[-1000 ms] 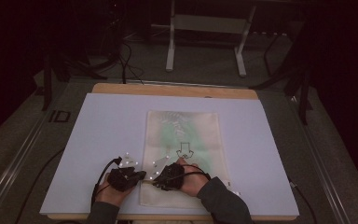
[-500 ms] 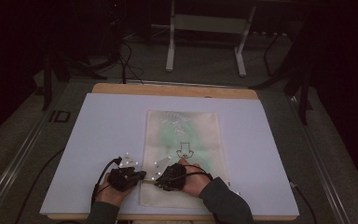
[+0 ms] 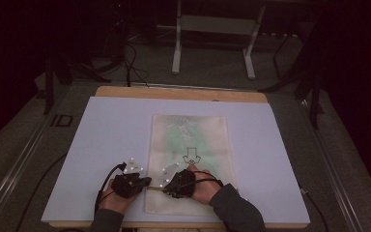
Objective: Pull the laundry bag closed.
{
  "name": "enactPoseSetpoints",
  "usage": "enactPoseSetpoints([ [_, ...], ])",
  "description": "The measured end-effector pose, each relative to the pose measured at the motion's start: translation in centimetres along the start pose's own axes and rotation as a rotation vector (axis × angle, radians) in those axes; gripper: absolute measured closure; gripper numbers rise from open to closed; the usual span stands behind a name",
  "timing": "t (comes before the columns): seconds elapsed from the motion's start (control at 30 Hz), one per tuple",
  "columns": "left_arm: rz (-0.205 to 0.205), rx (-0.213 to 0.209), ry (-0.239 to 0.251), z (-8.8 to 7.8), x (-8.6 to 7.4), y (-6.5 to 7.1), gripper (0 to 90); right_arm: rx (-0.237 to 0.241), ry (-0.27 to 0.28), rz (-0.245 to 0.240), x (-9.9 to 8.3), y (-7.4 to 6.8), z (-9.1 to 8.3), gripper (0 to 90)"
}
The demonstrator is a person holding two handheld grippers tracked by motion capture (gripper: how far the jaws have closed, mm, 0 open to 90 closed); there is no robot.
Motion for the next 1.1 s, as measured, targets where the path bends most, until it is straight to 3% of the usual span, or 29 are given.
enactPoseSetpoints([
  [1.1, 0.003, 0.004, -0.007, 0.0, 0.0, 0.0, 89.5, -0.007, -0.019, 0.001, -1.3, 0.2, -1.0, 82.3],
])
Point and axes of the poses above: each handheld gripper's, and its own axes: z roughly forward along the jaws, x roughly out of its top, y roughly to its right, the point moved 3 cm from there along z, roughly forward along the jaws, and after that the axes turned 10 degrees about z, right-handed, at the moved point
